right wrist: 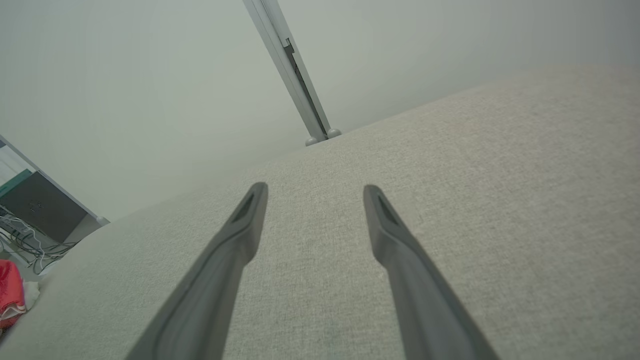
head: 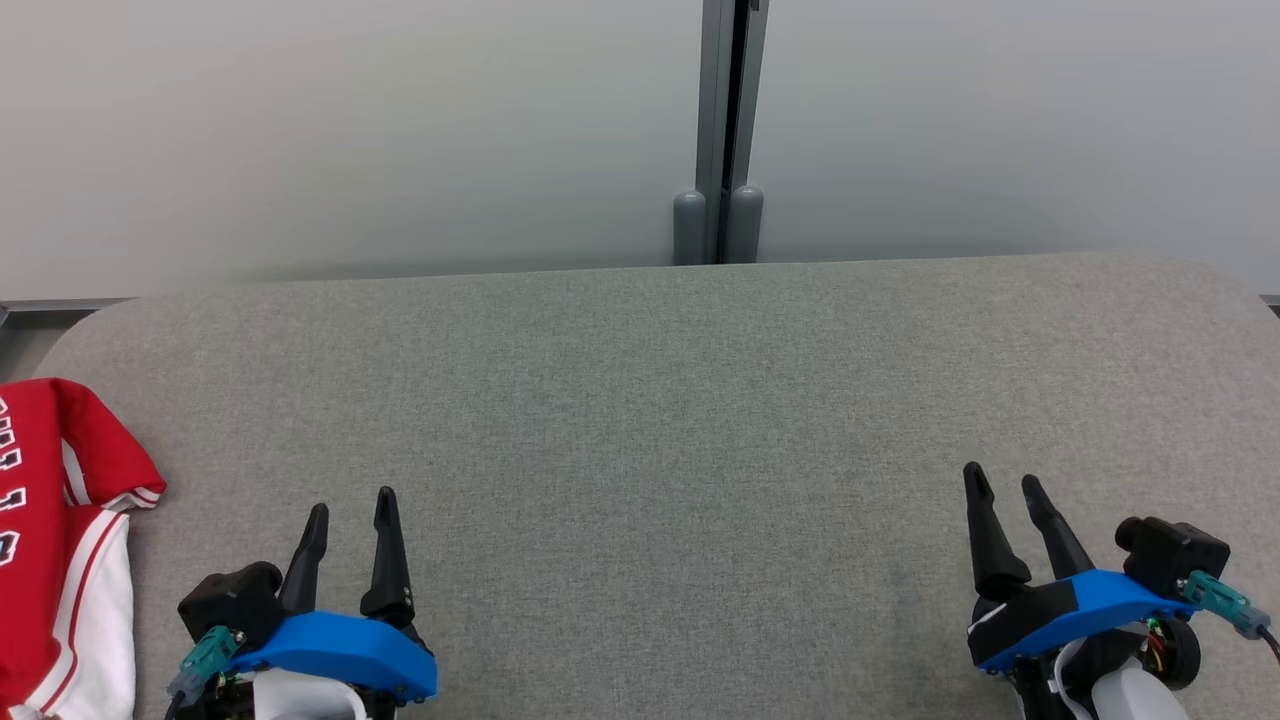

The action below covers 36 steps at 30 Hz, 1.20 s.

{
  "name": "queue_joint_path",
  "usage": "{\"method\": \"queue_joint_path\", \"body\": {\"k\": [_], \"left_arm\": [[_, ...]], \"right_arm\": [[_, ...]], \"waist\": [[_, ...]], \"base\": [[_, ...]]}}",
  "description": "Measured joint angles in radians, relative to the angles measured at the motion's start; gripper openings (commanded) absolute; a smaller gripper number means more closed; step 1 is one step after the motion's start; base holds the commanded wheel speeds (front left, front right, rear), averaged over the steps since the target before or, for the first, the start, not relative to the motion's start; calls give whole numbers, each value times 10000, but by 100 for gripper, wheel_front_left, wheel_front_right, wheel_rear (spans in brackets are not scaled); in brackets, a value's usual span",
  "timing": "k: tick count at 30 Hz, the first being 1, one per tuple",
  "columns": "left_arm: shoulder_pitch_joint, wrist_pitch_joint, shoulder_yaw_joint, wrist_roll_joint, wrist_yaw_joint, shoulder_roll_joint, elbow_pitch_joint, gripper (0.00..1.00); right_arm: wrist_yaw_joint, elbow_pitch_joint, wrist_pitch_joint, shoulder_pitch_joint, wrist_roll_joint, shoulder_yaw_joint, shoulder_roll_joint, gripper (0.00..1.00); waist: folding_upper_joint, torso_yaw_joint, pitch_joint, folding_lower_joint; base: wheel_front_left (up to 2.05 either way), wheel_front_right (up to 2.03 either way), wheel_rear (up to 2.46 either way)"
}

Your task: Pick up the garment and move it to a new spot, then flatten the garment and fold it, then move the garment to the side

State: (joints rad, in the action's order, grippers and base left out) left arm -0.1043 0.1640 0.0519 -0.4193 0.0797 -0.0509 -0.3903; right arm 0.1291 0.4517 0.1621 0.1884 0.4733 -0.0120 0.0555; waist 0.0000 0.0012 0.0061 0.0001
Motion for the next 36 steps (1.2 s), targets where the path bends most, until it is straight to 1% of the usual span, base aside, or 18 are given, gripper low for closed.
{"method": "queue_joint_path", "body": {"k": [3, 10, 16, 23, 30, 36], "left_arm": [[2, 69, -13, 232, -98, -2, -25, 100], [2, 236, 0, 897, -128, -8, -111, 100], [1, 372, -40, 1356, -217, -8, -38, 100], [0, 510, 17, 1998, -259, -8, -6, 100], [55, 660, 98, 2525, -311, -6, -186, 100], [198, 757, 117, 2924, -362, -6, -309, 100]], "right_arm": [[0, 21, 92, 70, -305, 2, -8, 100], [0, 82, 249, 85, -1062, -42, -35, 100], [2, -203, 393, 138, -1567, -130, -50, 100], [2, -224, 522, 144, -2238, -140, -61, 100], [2, 13, 681, 147, -2999, -240, -63, 100], [4, 213, 780, 119, -3419, -242, -63, 100]], "waist": [[0, -2, -4, 0], [0, -11, -17, 0], [0, -35, -32, 0], [0, -52, -79, 0], [0, -72, -167, 0], [-1, -114, -278, -1]], "base": [[0, 0, 0], [0, 0, 0], [0, 0, 0], [0, 0, 0], [0, 0, 0], [0, 0, 0]]}}
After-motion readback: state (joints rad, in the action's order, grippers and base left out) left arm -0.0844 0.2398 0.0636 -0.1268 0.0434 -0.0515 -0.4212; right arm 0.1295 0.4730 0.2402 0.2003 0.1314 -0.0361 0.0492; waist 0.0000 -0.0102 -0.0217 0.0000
